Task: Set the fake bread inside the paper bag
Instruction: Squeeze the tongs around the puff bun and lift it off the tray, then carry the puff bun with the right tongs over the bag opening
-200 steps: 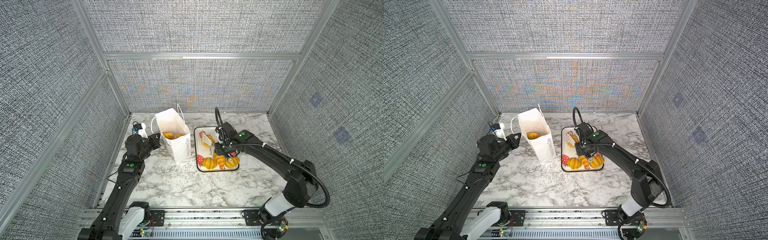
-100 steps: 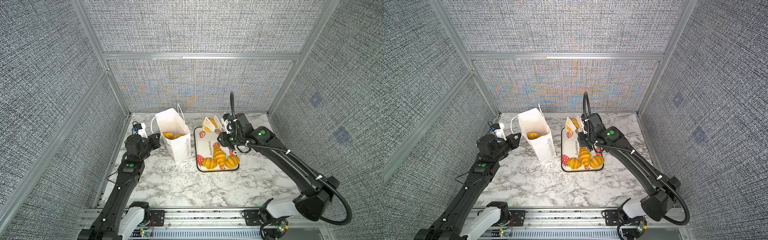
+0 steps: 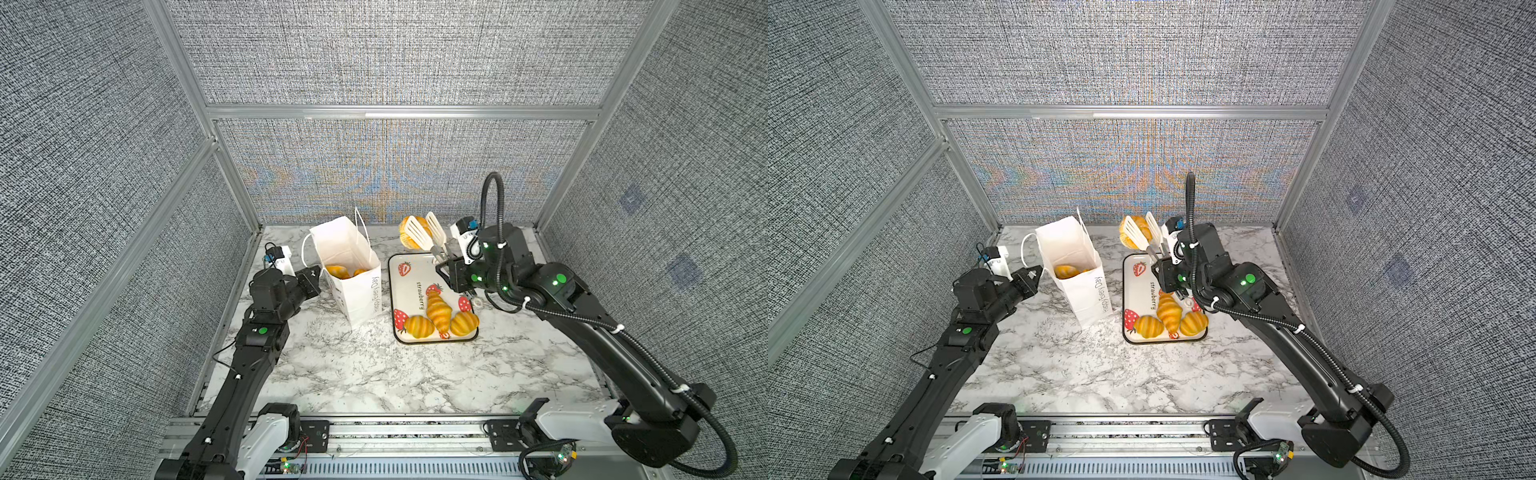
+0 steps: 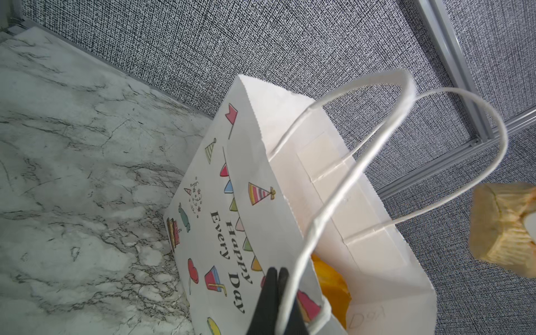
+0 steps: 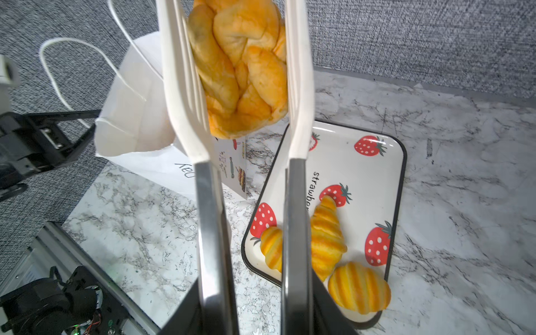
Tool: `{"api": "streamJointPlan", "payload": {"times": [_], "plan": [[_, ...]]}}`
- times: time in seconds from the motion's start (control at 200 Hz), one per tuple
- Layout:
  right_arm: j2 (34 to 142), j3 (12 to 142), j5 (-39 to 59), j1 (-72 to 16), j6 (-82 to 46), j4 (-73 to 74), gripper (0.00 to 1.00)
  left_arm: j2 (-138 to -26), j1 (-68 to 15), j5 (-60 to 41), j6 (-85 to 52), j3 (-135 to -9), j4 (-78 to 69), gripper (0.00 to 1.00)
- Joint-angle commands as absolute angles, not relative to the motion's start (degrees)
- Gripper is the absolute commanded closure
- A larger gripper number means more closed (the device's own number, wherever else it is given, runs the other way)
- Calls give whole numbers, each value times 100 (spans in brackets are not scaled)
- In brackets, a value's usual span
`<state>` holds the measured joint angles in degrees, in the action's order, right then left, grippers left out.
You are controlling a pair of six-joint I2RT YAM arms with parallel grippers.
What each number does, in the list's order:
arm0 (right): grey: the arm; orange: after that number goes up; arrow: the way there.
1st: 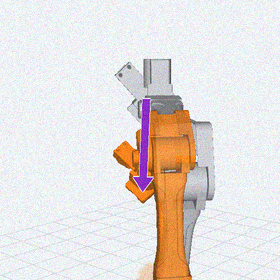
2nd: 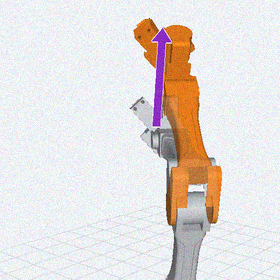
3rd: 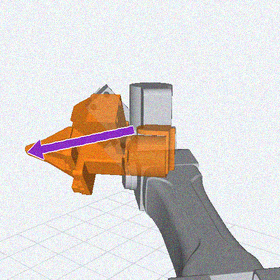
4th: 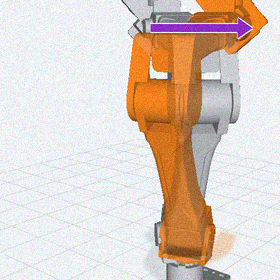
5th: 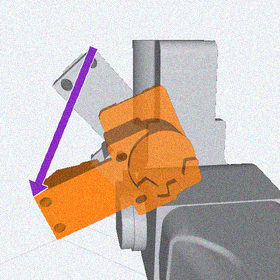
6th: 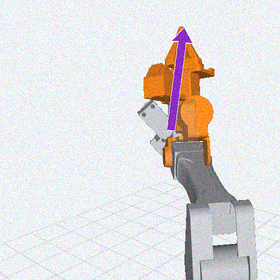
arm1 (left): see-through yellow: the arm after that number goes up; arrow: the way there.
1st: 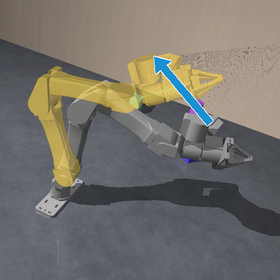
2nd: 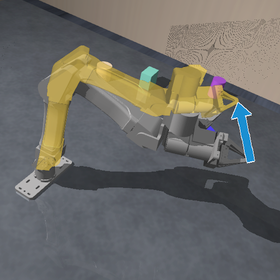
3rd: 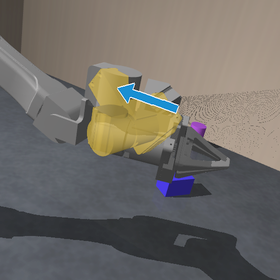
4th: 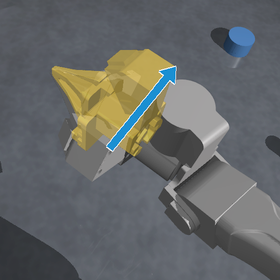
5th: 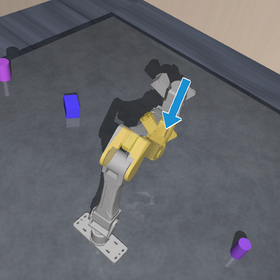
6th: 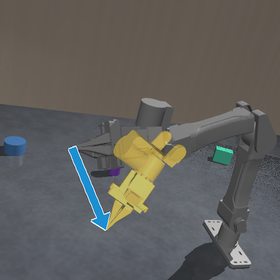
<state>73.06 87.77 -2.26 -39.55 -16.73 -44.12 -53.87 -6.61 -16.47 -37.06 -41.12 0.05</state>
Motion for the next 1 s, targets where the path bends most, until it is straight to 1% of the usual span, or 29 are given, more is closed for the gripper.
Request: {"api": "streamJointPlan", "payload": {"times": [0.0,0.345,0.995], "plan": [[7277,8855,-123,-4115,-1624,-3931,58,-5372,-666,-1635,-3656,-4167,70,100],[7667,9162,-150,-4673,-1560,-3703,58,-5328,-667,-1622,-3648,-4176,96,100],[8420,9443,-34,-5175,-1554,-3349,58,-5352,-664,-1633,-3639,-4132,60,100]]}}
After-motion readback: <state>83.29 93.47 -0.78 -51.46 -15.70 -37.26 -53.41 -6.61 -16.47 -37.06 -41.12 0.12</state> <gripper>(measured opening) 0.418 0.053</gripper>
